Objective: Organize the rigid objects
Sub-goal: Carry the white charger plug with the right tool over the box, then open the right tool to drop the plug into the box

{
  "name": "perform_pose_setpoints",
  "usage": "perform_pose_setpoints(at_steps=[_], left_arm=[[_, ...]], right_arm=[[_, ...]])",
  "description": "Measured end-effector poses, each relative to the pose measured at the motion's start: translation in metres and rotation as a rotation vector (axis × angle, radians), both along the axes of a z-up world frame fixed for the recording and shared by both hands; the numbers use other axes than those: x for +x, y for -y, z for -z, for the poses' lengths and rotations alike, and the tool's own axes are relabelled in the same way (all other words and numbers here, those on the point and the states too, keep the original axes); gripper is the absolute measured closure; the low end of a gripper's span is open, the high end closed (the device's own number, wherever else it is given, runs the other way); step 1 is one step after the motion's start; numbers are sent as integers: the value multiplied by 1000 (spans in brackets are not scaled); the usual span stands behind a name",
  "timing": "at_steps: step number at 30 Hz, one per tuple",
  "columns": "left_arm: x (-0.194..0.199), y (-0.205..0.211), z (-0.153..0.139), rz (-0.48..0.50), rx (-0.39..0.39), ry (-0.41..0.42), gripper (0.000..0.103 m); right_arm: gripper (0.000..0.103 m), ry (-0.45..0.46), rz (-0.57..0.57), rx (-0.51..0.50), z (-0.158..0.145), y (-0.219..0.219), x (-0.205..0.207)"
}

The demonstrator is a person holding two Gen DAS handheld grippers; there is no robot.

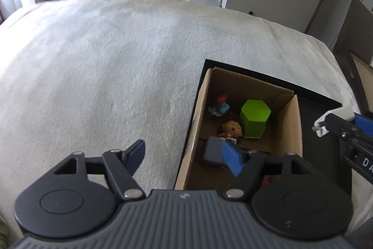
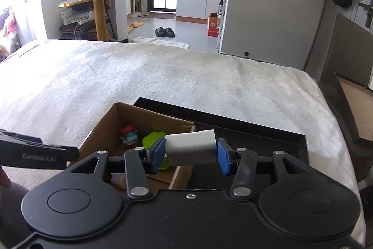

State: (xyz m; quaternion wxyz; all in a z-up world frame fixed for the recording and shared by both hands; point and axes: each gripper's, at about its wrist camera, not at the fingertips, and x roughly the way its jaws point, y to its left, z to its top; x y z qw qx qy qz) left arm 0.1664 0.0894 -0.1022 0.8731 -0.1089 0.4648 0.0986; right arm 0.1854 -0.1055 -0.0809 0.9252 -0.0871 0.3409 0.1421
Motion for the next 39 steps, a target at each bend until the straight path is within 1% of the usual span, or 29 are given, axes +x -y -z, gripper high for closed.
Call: perform_pose_setpoints(at_steps=[3,6,8,12,14,15,17,19,23,27,30,33,39], left_arm=[[3,-7,6,-5,-44,-15,35],[7,-9,13,-3,-57,-42,43],[11,-8,18,8,-61,-60,51],[17,-8,27,25,-73,-98,59],[19,-9,31,28,-84,-115,71],[21,-10,34,29,-91,-125,74],[23,-11,38,36,-104,-142,86],[25,-11,41,47,-115,-151,91],[27,-7,41,59,-92,-156,93],[27,-7,42,63,-91,-156,93],[27,-5,42,68,-84,-152,93],[27,-5,42,74,-90,-145,93],[26,-3,41,75,-74,-145,93]], right_arm=[[56,-10,-11,-3,1,-9,3],[56,-19,-26,-11,3,-18,5],[56,-23,-37,-16,4,-24,7],[56,-39,-52,-28,10,-33,10],[56,-51,-56,-34,13,-35,11],[56,-55,-58,-37,15,-36,12],[56,-63,-62,-42,17,-38,13],[56,-73,-68,-45,19,-39,14],[56,-92,-86,-57,23,-44,17],[56,-103,-86,-64,28,-46,19],[55,-95,-79,-77,33,-46,19],[54,-90,-69,-69,33,-43,17],[54,-104,-49,-43,31,-28,13]])
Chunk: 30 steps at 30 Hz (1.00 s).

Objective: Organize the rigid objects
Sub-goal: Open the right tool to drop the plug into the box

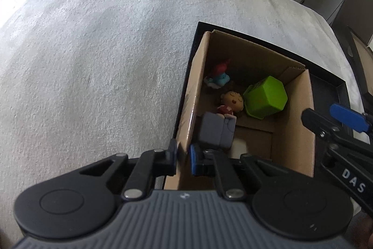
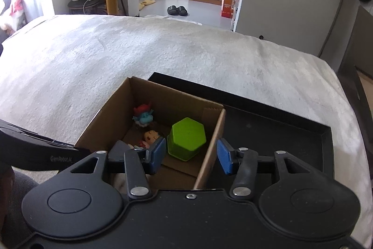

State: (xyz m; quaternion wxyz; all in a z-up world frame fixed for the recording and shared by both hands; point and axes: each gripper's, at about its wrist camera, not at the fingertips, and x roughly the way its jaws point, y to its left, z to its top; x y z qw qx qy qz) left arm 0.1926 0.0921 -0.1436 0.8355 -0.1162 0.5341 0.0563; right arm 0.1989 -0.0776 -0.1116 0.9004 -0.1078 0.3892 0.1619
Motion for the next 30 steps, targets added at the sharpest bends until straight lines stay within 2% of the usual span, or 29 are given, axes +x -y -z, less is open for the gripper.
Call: perform_pose_setpoints(at_steps=[10,12,13,16,21,24,28,30], left_arm=[[-7,4,-10,-6,23,18,94],[-9,4,-13,-11,19,26,94],[-11,3,-14,-13,13,33,94],[-14,2,-21,-14,4,46,93],[-19,15,-33,20,58,65,89],[-22,21,-41,25,94,77,81],[-25,26,-51,15,114,105,61],[-27,30,-55,14,121,104,57]], right_arm=[[54,-3,15,33,-5,16,-10],[50,-4,23,43,-7,19,-11],[45,-8,31,50,-8,21,-11],[43,-23,41,83,-11,28,-13],[38,-27,65,123,-18,43,-18],[33,-34,100,160,-22,58,-19],[21,-19,151,177,-27,81,-23],[19,-14,176,185,-28,92,-26]])
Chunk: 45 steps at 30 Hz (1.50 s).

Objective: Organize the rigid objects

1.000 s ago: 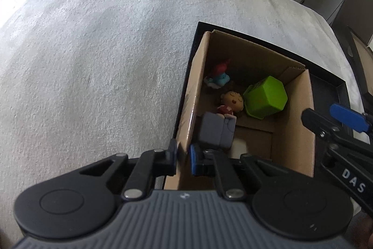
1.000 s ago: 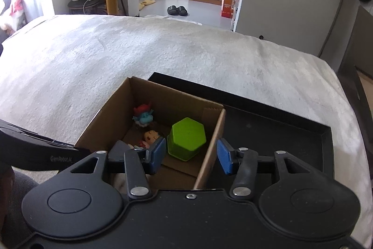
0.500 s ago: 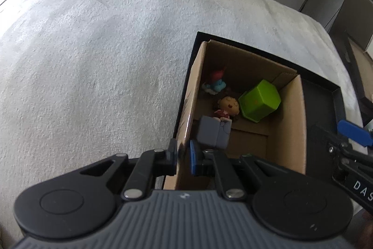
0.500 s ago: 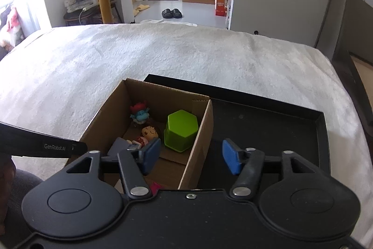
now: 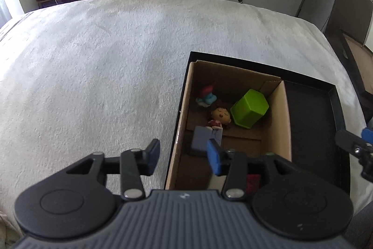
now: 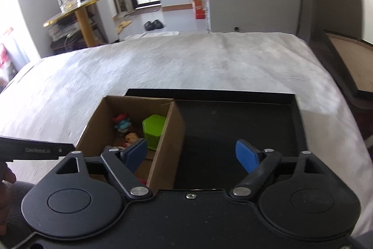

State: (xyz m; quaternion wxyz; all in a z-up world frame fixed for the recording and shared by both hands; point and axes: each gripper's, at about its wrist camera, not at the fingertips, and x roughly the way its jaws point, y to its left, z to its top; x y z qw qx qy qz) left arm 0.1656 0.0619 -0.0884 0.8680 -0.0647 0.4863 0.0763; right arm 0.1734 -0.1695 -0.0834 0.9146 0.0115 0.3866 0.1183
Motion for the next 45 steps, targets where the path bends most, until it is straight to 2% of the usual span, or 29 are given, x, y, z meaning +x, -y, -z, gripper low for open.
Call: perform_pose_setpoints(at_steps=[7,11,17,23,26,45], left_arm=[[-8,29,-24,23,33,44,33],[-14,43,-37,33,23,61,27],[-29,62,-58,75,13,86,17],[-48,69,-76,94,18,120,12],[-55,68,-84,102,16,126,11],[-106,66,-126,160,32,211,10]], right_arm=[[8,4,59,53,-8,36,-9],[0,8,81,68,-14,52,-15],[0,15,106,95,-26,69,-25],[0,28,138,112,-36,79,-38],[0,50,142,62,-43,77,-48],[0,58,143,50,-90,77,-98]])
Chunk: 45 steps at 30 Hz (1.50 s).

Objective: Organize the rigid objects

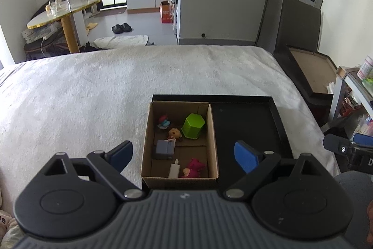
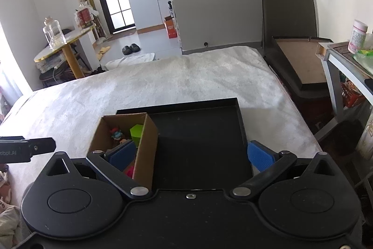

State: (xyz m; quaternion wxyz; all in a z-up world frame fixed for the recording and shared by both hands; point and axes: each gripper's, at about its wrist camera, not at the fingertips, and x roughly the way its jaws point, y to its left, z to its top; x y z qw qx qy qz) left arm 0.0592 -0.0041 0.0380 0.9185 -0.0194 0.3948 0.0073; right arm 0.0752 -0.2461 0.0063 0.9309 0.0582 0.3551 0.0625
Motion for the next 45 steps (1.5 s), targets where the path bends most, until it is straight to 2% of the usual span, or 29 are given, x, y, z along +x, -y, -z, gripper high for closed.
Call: perform_pose_setpoints(at_steps=[9,15,22,29,45], left_arm=[[-21,8,-7,23,5,11,9],[-28,17,-12,44,23,25,9],[-37,26,-15,53,36,25,8],[-45,24,-12,40,3,18,7],[-49,25,-7,37,-3,-1,7]], right_arm=[[0,-6,40,32,-14,8,-19],[0,-15,50,-8,-14,11,-28],[0,-20,47,-5,-17,12,-35],[0,-15,18,-21,-19,6,-40],[0,-19,-5,-35,-19,0,-45]])
